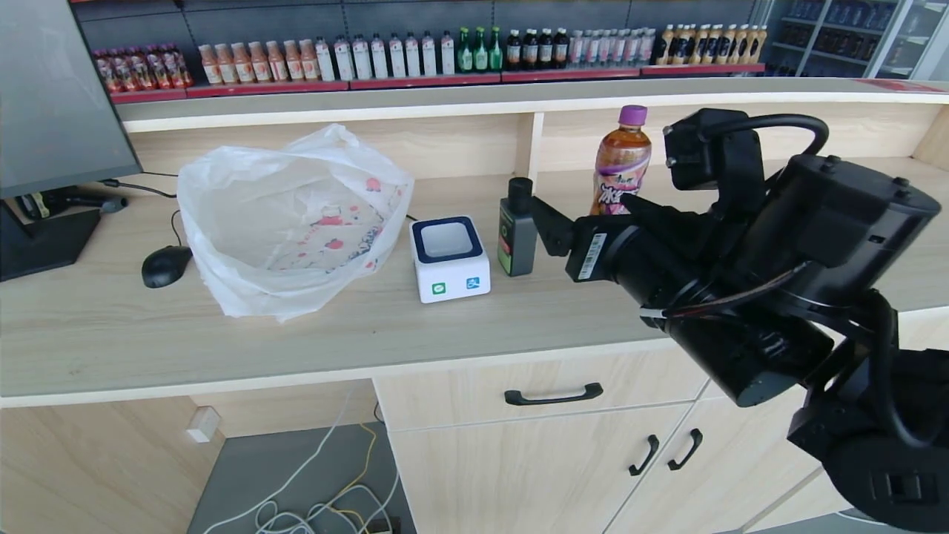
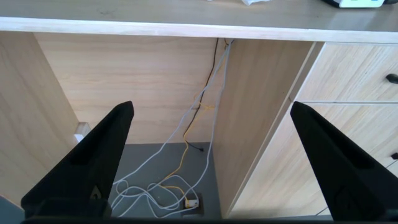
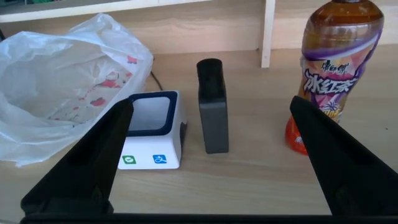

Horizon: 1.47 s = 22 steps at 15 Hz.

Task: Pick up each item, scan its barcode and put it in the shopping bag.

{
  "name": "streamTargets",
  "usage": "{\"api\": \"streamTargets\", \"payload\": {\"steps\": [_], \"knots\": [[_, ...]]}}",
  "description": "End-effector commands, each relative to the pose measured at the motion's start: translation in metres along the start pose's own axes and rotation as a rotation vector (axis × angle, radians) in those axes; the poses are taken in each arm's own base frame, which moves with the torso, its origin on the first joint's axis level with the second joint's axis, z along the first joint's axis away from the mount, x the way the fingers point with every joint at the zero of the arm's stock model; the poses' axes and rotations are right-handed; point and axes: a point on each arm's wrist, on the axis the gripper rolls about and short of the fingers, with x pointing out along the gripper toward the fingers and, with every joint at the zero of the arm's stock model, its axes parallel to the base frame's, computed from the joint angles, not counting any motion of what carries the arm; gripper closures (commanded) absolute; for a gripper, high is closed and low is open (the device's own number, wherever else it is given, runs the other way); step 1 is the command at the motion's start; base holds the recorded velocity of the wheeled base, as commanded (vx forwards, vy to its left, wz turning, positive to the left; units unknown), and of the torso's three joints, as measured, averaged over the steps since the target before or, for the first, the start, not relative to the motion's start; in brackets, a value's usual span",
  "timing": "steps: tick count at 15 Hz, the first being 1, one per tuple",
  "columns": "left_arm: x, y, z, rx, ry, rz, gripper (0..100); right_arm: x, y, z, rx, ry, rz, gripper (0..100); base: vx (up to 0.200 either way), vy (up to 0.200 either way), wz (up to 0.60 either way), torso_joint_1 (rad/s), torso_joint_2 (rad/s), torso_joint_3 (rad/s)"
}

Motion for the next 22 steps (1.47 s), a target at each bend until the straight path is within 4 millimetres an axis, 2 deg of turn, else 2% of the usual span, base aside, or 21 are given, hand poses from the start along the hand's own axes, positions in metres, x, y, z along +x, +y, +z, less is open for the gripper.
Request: {"api": "streamTargets", "payload": {"steps": [1,7,14,20,22], "knots": [[0.0,0.0,0.0,-0.001,0.0,0.001,0,0.015,-0.003,-0.01,-0.013,0.013,-0.013,0,0.0,0.0,0.0,0.0,0.0,0.0],[0.0,0.0,0.0,-0.001,0.0,0.001,0,0.039,0.008,-0.02,-0.013,0.008,-0.01,0,0.0,0.0,0.0,0.0,0.0,0.0],[0.0,0.0,0.0,-0.001,0.0,0.001,0,0.058,0.016,-0.029,-0.013,0.002,0.013,0,0.0,0.0,0.0,0.0,0.0,0.0],[0.0,0.0,0.0,-0.001,0.0,-0.001,0,0.075,0.01,-0.048,-0.03,0.023,-0.005,0,0.0,0.0,0.0,0.0,0.0,0.0],[0.0,0.0,0.0,-0.001,0.0,0.001,0,0.088,0.003,-0.052,-0.036,0.014,0.008,0,0.0,0.0,0.0,0.0,0.0,0.0]]}}
